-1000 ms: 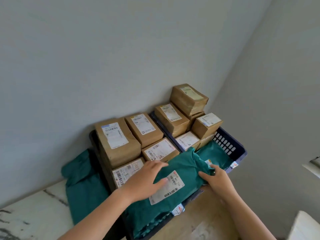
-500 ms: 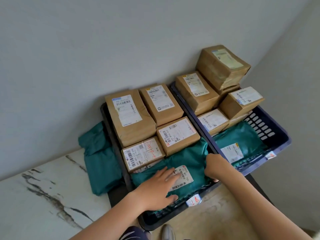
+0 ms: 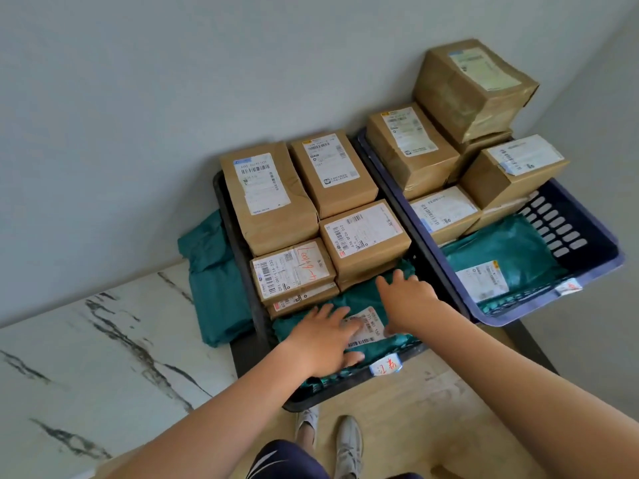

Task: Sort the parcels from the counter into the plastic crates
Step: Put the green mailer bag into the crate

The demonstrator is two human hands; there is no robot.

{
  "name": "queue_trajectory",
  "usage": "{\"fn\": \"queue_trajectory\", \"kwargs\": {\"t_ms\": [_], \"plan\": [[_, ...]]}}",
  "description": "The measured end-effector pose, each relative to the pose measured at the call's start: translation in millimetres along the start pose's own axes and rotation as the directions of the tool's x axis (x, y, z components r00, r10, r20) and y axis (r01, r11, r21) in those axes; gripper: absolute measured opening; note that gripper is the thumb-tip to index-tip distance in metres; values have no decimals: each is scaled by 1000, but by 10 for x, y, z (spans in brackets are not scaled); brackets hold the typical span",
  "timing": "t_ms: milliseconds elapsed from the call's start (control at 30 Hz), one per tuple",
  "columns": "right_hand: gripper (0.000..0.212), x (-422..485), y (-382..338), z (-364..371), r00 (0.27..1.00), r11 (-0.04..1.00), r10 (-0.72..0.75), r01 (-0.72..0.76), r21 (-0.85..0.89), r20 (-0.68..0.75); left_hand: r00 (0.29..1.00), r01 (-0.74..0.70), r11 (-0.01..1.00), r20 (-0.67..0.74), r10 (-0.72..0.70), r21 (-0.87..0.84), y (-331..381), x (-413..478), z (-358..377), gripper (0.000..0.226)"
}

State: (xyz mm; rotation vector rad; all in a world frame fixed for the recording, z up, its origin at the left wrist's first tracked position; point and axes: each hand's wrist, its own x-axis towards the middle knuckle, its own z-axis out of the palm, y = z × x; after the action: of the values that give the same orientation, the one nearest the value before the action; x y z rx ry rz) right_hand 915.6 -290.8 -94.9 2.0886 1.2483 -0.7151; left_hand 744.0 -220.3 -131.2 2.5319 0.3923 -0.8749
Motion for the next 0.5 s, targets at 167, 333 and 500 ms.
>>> {"fn": "queue_trajectory", "kwargs": {"t_ms": [167, 333, 500], "plan": [[127, 328, 66, 240, 988, 998, -48, 53, -31, 149, 927, 260, 951, 231, -295, 169, -6, 27, 74, 95], [128, 387, 7, 271, 985, 996, -89, 87, 20, 149, 892, 313, 942, 303, -335, 122, 6, 66, 106, 102], [103, 99, 162, 171, 986, 967, -159, 146, 210, 47, 953, 240, 971, 193, -234, -6, 28, -246, -154, 97]]}}
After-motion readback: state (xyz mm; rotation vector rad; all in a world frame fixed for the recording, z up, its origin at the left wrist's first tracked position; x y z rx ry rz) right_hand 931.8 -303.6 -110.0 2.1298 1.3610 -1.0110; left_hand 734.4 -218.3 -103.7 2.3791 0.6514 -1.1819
